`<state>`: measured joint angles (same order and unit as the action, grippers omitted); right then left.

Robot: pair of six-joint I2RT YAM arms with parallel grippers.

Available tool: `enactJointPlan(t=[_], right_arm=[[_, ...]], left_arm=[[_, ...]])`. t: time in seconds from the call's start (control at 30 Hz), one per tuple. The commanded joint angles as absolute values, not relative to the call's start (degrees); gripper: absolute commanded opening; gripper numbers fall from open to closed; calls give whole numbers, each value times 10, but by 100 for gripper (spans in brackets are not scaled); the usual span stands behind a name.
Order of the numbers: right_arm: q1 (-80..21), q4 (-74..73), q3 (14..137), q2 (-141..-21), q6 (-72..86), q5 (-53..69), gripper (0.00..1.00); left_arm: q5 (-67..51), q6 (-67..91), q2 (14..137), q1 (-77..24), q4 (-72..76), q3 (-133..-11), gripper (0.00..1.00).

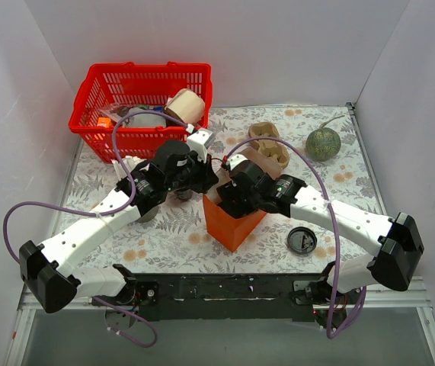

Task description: Pack the takeout coffee

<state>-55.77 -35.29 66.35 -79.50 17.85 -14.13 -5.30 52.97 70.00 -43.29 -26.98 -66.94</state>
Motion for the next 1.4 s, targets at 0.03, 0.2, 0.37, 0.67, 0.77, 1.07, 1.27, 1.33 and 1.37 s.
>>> enactJointPlan(t=[0.03, 0.2, 0.37, 0.67, 0.77, 1.07, 1.27, 1.33, 1.37], right_arm=[[-555, -360, 687, -778, 177, -120, 85], [-552, -361, 693, -773, 171, -86, 86], [-548, -360, 698, -766, 163, -54, 86], [-541, -360, 703, -752, 160, -4, 86], [-541, -361, 703, -750, 158, 16, 86], [-532, -351, 694, -739, 156, 53, 85], [-526, -352, 693, -738, 157, 66, 85], [-525, -350, 692, -734, 157, 70, 85], [-524, -349, 691, -732, 157, 73, 85]], left_arm=[[-40, 530, 702, -433, -279, -691, 0], [-39, 530, 705, -432, -281, -693, 0], [-34, 530, 705, -433, -280, -691, 0], [-28, 530, 702, -433, -283, -691, 0], [-26, 530, 702, -432, -283, -691, 0], [-26, 532, 703, -432, -284, -690, 0], [-25, 532, 703, -432, -284, -691, 0], [-25, 532, 703, -433, -283, -691, 0], [-25, 532, 704, -432, -283, -691, 0]])
